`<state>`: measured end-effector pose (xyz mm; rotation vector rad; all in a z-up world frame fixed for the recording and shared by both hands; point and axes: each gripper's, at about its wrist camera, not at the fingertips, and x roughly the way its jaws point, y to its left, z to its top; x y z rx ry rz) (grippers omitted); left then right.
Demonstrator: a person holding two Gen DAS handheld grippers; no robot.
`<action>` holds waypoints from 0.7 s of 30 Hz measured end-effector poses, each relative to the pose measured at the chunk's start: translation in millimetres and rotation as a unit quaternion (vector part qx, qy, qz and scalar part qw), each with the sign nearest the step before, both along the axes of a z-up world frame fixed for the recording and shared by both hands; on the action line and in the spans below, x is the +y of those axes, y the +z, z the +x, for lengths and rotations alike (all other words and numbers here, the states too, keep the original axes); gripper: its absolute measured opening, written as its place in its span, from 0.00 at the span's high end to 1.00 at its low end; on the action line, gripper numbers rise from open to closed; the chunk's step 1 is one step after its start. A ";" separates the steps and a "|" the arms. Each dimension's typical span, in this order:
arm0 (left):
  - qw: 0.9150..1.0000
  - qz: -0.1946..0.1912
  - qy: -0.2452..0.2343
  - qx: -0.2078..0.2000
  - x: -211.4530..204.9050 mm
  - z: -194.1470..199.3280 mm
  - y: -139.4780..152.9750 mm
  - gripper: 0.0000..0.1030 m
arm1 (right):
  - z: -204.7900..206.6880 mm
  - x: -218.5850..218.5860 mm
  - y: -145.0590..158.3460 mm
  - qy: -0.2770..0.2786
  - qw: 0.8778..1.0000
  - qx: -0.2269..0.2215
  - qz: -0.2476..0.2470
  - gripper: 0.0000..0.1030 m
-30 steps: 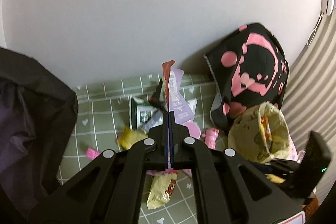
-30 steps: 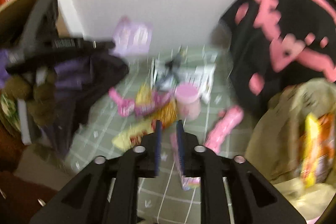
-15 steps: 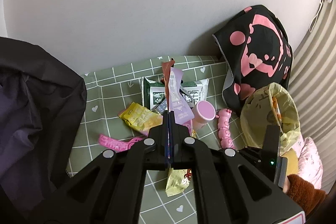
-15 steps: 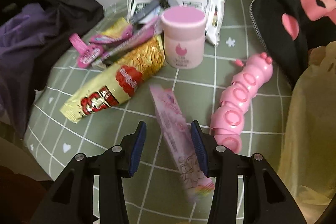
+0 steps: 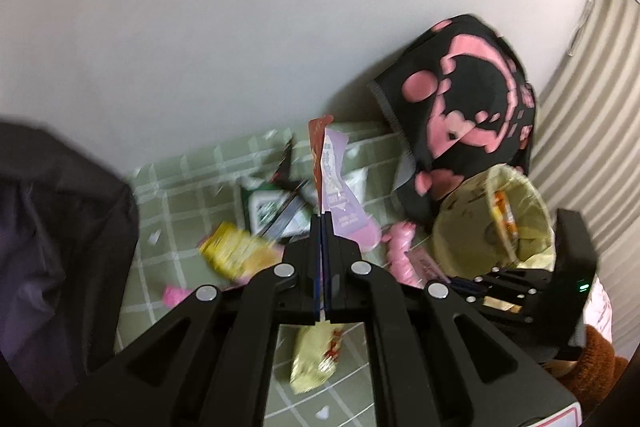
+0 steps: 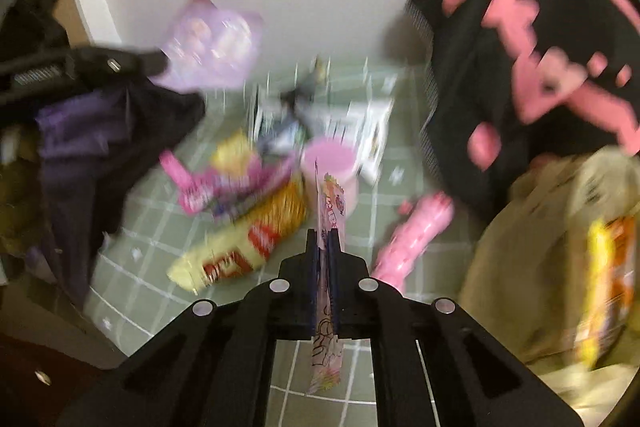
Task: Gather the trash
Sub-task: 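Carry the pink stick and lilac wrapper over the yellow trash bag and open both tools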
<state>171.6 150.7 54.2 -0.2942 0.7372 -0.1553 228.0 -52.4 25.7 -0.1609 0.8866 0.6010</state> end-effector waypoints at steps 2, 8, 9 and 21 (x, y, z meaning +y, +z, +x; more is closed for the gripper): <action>1.000 0.004 -0.017 -0.021 -11.2 7.6 17.3 1.00 | 2.4 -9.6 25.9 -0.012 1.000 -0.027 0.010 0.94; 0.995 -0.016 -0.077 -0.067 -51.3 32.6 59.3 1.00 | 4.5 -61.9 92.8 -0.066 0.992 -0.107 0.013 0.94; 0.993 -0.018 -0.089 -0.071 -60.4 36.8 64.0 1.00 | 3.5 -72.6 100.7 -0.079 0.990 -0.118 0.010 0.94; 0.968 -0.003 -0.244 -0.060 -202.4 69.3 69.4 1.00 | -18.8 -195.0 131.4 -0.216 0.963 -0.159 -0.009 0.94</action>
